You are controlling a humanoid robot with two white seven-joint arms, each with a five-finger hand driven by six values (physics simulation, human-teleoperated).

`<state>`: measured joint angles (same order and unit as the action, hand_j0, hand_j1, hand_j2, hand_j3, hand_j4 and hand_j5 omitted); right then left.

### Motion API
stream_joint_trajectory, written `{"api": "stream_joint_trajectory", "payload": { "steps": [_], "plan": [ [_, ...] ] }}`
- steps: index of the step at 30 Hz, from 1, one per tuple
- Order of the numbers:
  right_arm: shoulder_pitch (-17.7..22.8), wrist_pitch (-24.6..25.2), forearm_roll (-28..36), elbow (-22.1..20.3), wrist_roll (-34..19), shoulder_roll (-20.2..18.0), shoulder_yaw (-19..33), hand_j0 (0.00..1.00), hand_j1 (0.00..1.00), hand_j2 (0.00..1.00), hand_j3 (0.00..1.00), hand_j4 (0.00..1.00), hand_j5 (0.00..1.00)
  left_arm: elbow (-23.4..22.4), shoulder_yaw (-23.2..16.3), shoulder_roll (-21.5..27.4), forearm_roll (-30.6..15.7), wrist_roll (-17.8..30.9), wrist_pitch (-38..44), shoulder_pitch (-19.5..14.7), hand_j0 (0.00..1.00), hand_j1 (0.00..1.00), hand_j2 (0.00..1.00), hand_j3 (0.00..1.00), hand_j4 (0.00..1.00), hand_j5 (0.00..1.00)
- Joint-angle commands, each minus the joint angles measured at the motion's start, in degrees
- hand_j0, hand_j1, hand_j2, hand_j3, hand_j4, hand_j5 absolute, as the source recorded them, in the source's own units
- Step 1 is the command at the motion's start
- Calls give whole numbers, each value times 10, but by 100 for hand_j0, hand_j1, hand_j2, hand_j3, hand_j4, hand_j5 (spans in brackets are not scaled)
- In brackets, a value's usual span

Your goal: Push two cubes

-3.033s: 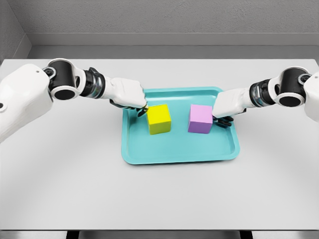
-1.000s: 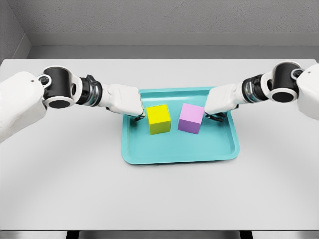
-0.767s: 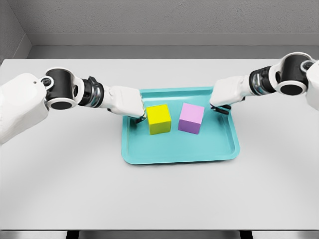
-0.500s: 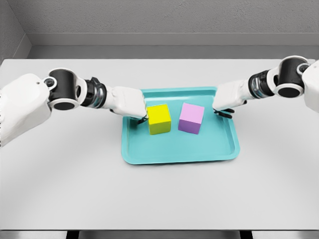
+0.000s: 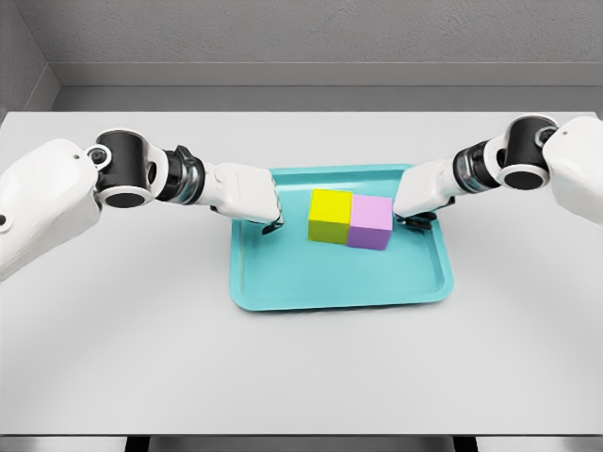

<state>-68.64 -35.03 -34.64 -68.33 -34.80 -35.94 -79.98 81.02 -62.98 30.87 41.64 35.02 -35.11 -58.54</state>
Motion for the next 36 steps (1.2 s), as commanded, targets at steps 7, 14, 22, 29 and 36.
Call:
{"api": "stream_joint_trajectory", "payload": {
  "steps": [7, 14, 22, 29, 36],
  "plan": [
    [-11, 0, 9, -6, -2, -15, 0, 16, 16, 16, 16, 16, 16, 2, 1, 4, -9, 0, 1, -1, 48, 48, 48, 48, 48, 48],
    [-18, 0, 10, -18, -2, -45, 0, 17, 17, 17, 17, 17, 17, 7, 1, 9, -20, 0, 1, -7, 49, 49, 49, 49, 49, 49],
    [-39, 0, 14, -50, -2, -134, 31, 27, 27, 27, 27, 27, 27, 80, 1, 135, -62, 0, 1, -20, 50, 50, 50, 50, 50, 50],
    [-40, 0, 18, -64, -2, -152, 59, 100, 100, 100, 100, 100, 100, 80, 64, 235, -97, 0, 1, 40, 100, 100, 100, 100, 100, 100],
    [-40, 0, 26, -63, -2, -150, 66, 100, 100, 100, 100, 100, 100, 84, 127, 258, -106, 0, 1, 87, 100, 100, 100, 100, 100, 100]
  ]
}}
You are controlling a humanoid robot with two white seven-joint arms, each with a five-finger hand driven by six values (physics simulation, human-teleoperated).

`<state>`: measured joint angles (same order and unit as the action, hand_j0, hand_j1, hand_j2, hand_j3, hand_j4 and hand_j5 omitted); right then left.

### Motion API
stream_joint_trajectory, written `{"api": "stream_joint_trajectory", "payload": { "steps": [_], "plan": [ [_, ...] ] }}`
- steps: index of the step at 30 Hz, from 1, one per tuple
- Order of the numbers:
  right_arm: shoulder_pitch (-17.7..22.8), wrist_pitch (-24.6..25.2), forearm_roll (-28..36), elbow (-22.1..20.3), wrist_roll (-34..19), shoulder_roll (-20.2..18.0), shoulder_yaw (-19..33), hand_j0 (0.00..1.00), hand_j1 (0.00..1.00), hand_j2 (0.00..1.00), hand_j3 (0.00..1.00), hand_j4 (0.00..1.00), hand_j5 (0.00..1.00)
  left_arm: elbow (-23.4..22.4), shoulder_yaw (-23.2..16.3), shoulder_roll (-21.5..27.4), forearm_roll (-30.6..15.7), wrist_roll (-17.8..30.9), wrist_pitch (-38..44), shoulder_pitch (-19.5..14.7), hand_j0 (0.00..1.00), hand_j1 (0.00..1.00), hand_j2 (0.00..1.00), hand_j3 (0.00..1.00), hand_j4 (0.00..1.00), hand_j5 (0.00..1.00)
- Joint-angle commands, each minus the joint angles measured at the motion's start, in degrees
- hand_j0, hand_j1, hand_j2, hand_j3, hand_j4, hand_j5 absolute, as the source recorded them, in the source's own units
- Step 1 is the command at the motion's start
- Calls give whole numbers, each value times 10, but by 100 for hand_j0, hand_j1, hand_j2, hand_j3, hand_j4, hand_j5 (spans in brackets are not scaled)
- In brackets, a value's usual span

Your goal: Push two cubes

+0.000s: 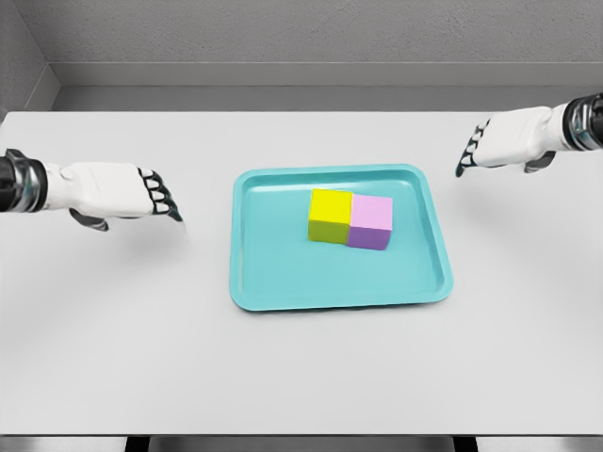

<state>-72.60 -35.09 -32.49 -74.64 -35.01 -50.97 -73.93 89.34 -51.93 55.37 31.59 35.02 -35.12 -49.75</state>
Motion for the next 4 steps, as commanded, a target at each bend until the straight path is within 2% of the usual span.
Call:
{"api": "stream_joint_trajectory", "payload": {
  "steps": [1, 4],
  "plan": [
    [0, 1, 4, 2, 0, 1, 5, 100, 100, 100, 100, 100, 100, 0, 17, 12, -6, 0, 1, 0, 100, 100, 100, 100, 100, 100],
    [-1, 1, 5, 5, 0, 1, 6, 100, 100, 100, 100, 100, 100, -1, 18, 11, -7, 0, 1, 16, 100, 100, 100, 100, 100, 100]
  ]
}}
